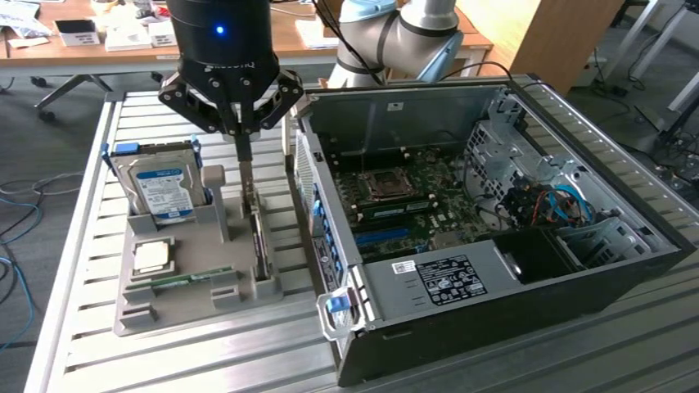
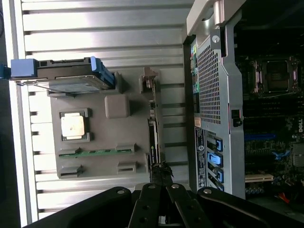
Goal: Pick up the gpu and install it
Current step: 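Pick up the gpu and move the gpu toward the slot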
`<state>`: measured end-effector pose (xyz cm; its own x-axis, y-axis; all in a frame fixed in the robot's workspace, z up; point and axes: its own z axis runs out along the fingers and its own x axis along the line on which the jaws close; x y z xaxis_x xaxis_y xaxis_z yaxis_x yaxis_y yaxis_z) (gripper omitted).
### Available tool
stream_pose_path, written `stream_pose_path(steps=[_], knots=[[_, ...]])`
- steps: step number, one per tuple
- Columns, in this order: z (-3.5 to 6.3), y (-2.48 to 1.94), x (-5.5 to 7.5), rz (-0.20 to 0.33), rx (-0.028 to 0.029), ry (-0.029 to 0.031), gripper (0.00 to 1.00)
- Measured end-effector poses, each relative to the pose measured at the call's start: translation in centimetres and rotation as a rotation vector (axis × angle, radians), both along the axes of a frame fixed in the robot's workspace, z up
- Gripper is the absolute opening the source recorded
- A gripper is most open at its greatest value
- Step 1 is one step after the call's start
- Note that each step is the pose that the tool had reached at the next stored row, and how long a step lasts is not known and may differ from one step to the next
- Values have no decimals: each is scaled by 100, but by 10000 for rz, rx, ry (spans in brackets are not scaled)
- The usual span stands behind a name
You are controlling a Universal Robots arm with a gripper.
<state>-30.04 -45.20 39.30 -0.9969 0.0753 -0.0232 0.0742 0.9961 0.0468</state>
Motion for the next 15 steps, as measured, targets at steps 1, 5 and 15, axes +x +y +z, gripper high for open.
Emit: stream_pose_path(steps=[1, 5, 15], knots=[[0, 0, 0, 0, 0, 0, 11], [0, 0, 0, 0, 1, 0, 17], [0, 0, 0, 0, 0, 0, 42]])
